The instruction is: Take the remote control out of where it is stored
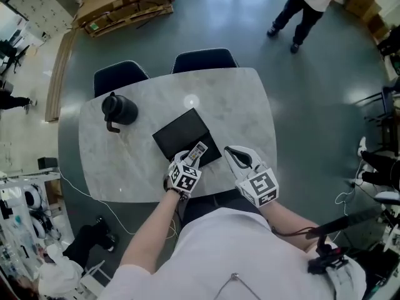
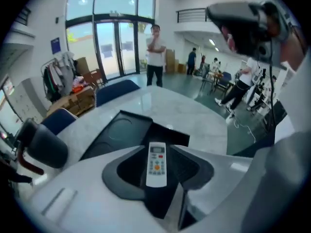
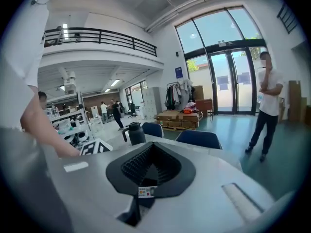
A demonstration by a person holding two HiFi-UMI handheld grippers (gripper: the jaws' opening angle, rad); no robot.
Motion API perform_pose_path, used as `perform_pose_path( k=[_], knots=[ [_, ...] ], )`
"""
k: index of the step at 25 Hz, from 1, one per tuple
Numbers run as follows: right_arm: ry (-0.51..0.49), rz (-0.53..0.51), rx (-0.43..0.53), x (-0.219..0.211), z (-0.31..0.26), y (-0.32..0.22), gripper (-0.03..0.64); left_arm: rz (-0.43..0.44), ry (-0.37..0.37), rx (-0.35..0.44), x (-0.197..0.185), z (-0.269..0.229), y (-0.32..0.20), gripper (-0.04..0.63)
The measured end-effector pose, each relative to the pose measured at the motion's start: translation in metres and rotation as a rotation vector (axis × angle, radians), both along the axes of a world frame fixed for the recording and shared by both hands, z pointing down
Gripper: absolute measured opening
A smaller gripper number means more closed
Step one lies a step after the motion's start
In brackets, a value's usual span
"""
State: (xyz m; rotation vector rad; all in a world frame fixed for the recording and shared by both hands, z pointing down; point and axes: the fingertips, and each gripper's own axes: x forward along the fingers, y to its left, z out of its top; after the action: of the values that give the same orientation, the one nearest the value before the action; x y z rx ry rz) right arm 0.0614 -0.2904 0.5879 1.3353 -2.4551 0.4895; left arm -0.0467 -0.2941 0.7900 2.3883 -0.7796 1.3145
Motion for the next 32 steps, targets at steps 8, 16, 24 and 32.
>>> perform_pose_path(
  k=[8, 16, 24, 32],
  knots=[
    [0.042, 0.137, -0.071, 0.030, 0.035, 0.004, 0.021, 0.083, -0.261, -0.211, -0.003, 0.121, 0.014, 0.249],
    [0.049, 0.186, -0.110, 0.033, 0.045, 0.019, 0.021, 0.071, -0.330, -0.226, -0.011, 0.156, 0.010, 0.299],
    [0.037, 0.208, -0.128, 0.041, 0.051, 0.014, 0.021, 0.089, -0.326, -0.215, -0.005, 0.160, 0.009, 0.293],
    [0.038, 0.212, -0.112, 0.046, 0.036, 0.012, 0.021, 0.127, -0.271, -0.210, 0.000, 0.144, 0.013, 0.252]
  ],
)
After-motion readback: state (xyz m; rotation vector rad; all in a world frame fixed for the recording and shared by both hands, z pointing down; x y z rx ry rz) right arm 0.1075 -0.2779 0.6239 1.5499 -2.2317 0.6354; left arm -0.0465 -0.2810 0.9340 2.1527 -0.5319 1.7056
